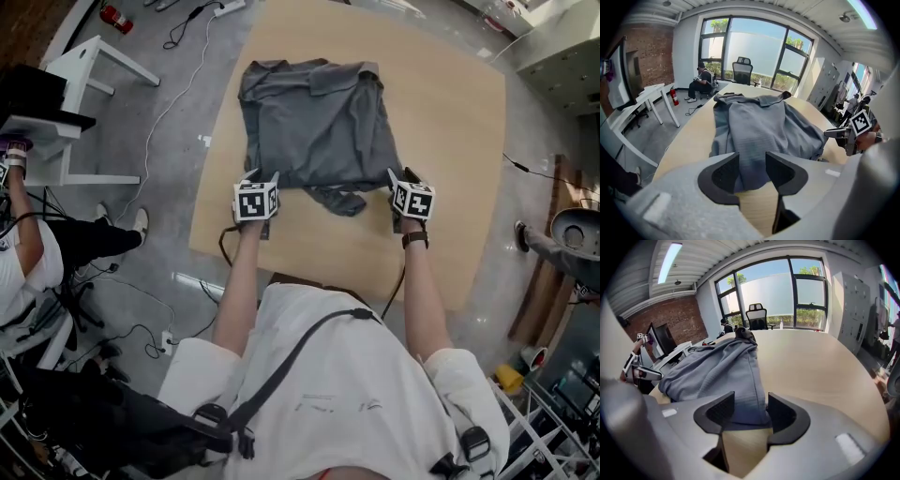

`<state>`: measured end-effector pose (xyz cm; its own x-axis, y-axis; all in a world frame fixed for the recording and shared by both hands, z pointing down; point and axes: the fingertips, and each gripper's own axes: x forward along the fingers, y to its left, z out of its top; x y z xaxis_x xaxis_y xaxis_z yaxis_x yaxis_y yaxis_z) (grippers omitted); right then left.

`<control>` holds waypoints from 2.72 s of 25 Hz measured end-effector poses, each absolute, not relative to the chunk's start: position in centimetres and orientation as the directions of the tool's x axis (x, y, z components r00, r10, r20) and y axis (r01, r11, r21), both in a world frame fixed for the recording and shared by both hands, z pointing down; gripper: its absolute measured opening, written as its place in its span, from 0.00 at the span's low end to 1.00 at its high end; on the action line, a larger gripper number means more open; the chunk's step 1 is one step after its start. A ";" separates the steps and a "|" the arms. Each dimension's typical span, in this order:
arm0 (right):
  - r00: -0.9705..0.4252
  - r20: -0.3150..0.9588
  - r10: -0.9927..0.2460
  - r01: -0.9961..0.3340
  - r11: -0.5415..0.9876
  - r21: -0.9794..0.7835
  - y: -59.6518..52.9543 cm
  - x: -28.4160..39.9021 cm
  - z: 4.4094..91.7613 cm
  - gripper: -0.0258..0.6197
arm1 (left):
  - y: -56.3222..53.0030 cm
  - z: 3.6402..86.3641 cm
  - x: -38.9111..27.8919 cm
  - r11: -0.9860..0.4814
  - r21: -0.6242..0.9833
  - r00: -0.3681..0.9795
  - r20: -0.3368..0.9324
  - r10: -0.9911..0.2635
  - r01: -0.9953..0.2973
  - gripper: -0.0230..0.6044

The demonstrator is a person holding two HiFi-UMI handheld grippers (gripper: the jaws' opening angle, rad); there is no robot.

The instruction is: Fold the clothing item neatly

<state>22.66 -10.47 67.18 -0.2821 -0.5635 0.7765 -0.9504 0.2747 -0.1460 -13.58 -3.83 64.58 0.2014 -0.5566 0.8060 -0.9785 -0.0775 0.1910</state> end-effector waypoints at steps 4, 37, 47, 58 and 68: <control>-0.291 0.799 -0.526 -0.950 0.256 -0.178 -9.7 22.7 69.0 0.35 | -2.2 67.7 -13.5 -0.059 0.224 0.224 0.843 -0.489 -0.973 0.33; -0.280 0.765 -0.580 -0.958 0.123 -0.258 25.8 30.0 68.6 0.14 | 21.1 68.7 -10.7 -0.070 0.255 0.260 0.866 -0.426 -0.964 0.11; -0.122 0.654 -0.747 -0.986 0.013 -0.169 21.5 30.1 59.8 0.08 | 18.5 60.7 -14.9 -0.158 0.172 0.233 0.766 -0.599 -0.972 0.10; -0.407 0.399 -0.821 -0.911 0.338 -0.234 16.9 11.7 44.4 0.05 | 13.1 42.4 -6.2 -0.603 0.313 0.679 0.343 -0.649 -0.734 0.04; -0.350 0.195 -0.916 -0.934 0.323 -0.155 17.0 9.0 32.9 0.05 | 12.7 33.0 -3.0 -0.696 0.300 0.752 0.144 -0.643 -0.652 0.04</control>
<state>8.99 16.95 32.88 -0.3496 -0.9165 0.1945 -0.9336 0.3232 -0.1549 -3.02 12.68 33.05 0.7521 -0.6432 0.1436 -0.6524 -0.6958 0.3002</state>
